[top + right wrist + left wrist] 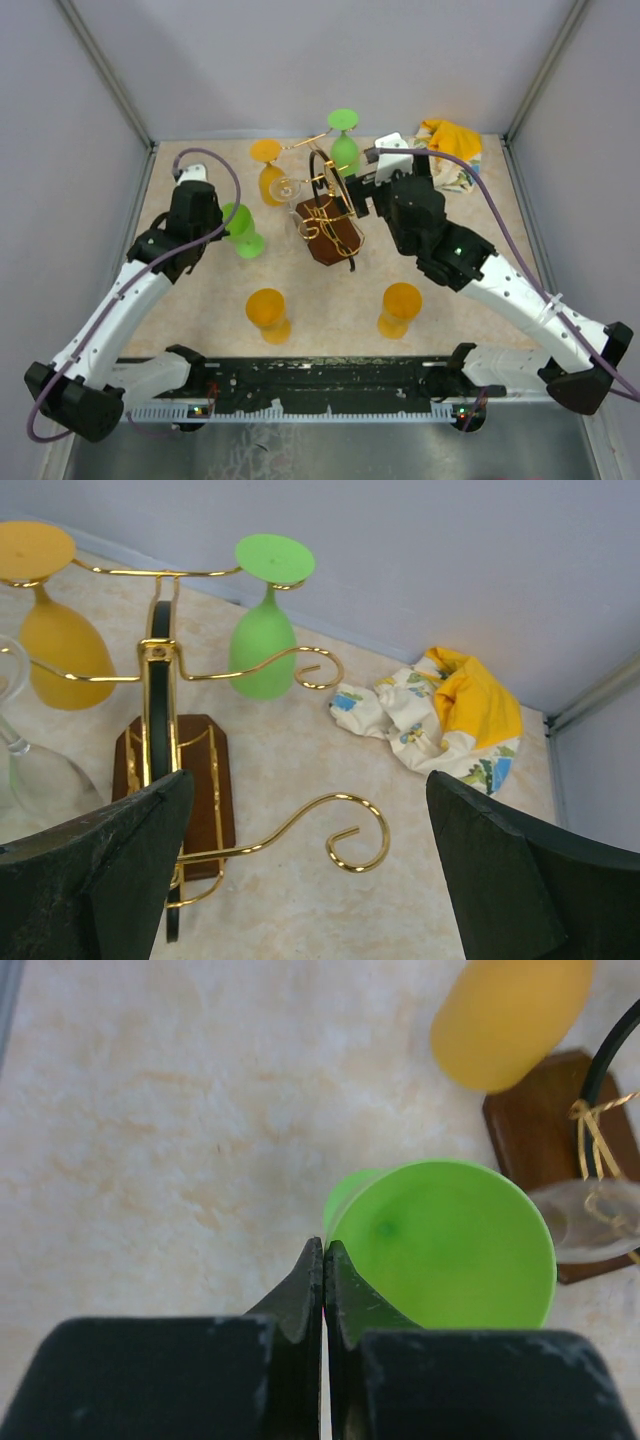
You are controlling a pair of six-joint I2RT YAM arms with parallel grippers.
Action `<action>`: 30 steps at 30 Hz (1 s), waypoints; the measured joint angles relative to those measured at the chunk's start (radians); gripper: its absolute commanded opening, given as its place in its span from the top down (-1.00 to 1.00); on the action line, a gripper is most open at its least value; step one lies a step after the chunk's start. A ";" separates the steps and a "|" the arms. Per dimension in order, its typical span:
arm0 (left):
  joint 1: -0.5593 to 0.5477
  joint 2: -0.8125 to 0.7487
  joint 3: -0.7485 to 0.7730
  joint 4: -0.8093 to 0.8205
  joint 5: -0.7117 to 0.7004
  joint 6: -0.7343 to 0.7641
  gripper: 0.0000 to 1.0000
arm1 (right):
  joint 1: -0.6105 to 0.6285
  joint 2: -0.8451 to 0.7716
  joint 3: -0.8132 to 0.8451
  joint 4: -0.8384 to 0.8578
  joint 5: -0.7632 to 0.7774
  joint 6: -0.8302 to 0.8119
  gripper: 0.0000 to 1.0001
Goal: Place the wine glass upside down on the wine glass rack
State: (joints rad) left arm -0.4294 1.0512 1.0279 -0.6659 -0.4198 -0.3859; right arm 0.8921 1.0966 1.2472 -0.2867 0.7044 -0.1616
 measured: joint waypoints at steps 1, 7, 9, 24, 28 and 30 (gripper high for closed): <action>0.000 0.006 0.030 0.012 -0.014 0.018 1.00 | 0.000 0.008 0.006 -0.009 -0.013 0.010 -0.98; 0.000 0.014 0.221 0.100 -0.099 0.166 1.00 | 0.000 0.098 0.086 -0.063 -0.133 0.153 -0.99; 0.000 0.022 0.300 0.132 -0.118 0.227 1.00 | 0.000 0.118 0.111 -0.067 -0.184 0.204 -0.99; -0.001 -0.087 0.060 0.888 0.116 0.689 1.00 | -0.099 0.255 0.379 0.013 -0.554 0.448 -0.98; -0.008 -0.054 -0.007 1.075 0.212 0.739 1.00 | -0.214 0.312 0.422 0.059 -0.708 0.558 -0.98; -0.016 -0.054 -0.057 1.191 0.254 0.768 1.00 | -0.249 0.343 0.457 0.069 -0.770 0.612 -0.95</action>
State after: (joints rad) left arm -0.4458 0.9974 0.9710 0.5255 -0.1658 0.3820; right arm 0.6434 1.4391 1.7042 -0.2173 -0.0654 0.4507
